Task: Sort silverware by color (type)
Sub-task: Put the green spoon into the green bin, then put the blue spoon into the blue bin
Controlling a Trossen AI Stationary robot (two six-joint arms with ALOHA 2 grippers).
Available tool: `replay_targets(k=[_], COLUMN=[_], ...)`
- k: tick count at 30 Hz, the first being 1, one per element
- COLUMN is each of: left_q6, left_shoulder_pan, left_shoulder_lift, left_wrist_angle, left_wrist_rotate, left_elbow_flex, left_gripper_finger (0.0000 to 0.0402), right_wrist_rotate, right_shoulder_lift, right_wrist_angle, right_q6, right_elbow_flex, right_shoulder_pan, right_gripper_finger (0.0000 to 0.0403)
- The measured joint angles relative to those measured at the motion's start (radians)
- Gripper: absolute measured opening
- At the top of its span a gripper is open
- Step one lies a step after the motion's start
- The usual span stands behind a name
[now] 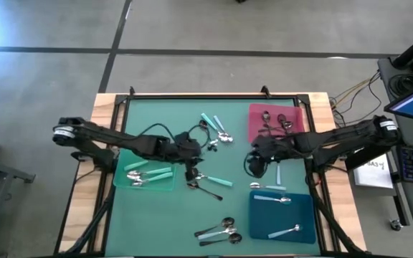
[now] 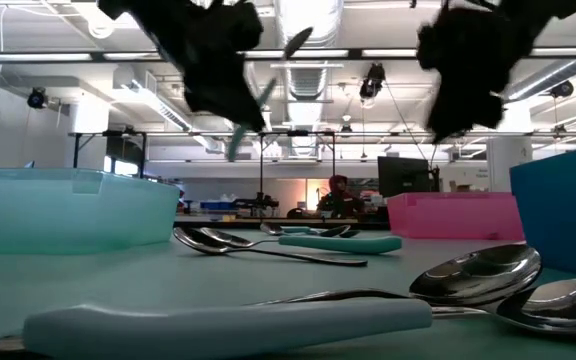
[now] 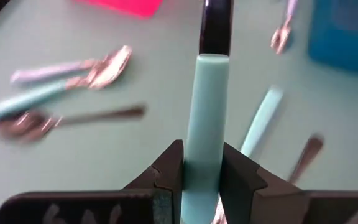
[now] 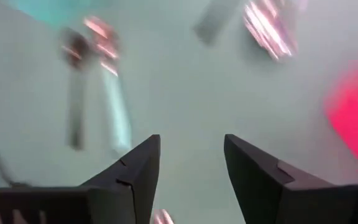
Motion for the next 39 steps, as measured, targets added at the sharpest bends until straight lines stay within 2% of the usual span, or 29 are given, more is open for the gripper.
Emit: replay_targets(k=[5,10,14,16,19,22,26,39], left_q6=[-0.116,-0.314,-0.419,-0.433,-0.434,-0.434,-0.435,-0.430], left_shoulder_pan=[-0.032,-0.086,-0.108,-0.108,-0.108,-0.108,-0.108,-0.108], left_shoulder_lift=[-0.144,-0.267,-0.335,-0.355,-0.364,-0.357,-0.343,-0.339], left_wrist_angle=[-0.382,-0.772,-0.933,-0.946,-0.946,-0.976,-1.038,-1.052], left_wrist_rotate=[-0.023,-0.033,-0.005,0.027,0.067,0.082,0.081,0.063], left_elbow_flex=[-0.002,-0.007,-0.014,-0.018,-0.025,-0.031,-0.036,-0.036], left_gripper_finger=[0.0054,0.0054,0.0054,0.0056,0.0087,0.0122,0.0145,0.0146], right_wrist_rotate=[0.057,0.053,0.009,-0.024,-0.044,-0.049,-0.052,-0.041], right_shoulder_lift=[0.047,0.116,0.168,0.193,0.216,0.231,0.227,0.166], right_wrist_angle=[-0.227,-0.249,-0.255,-0.258,-0.258,-0.259,-0.259,-0.284], right_q6=[0.209,0.259,0.287,0.303,0.321,0.342,0.379,0.456], right_elbow_flex=[-0.021,-0.060,-0.089,-0.104,-0.116,-0.128,-0.145,-0.134], right_shoulder_pan=[0.017,0.022,0.022,0.024,0.031,0.048,0.069,0.119], right_gripper_finger=[0.0156,0.0155,0.0155,0.0155,0.0155,0.0155,0.0155,0.0155])
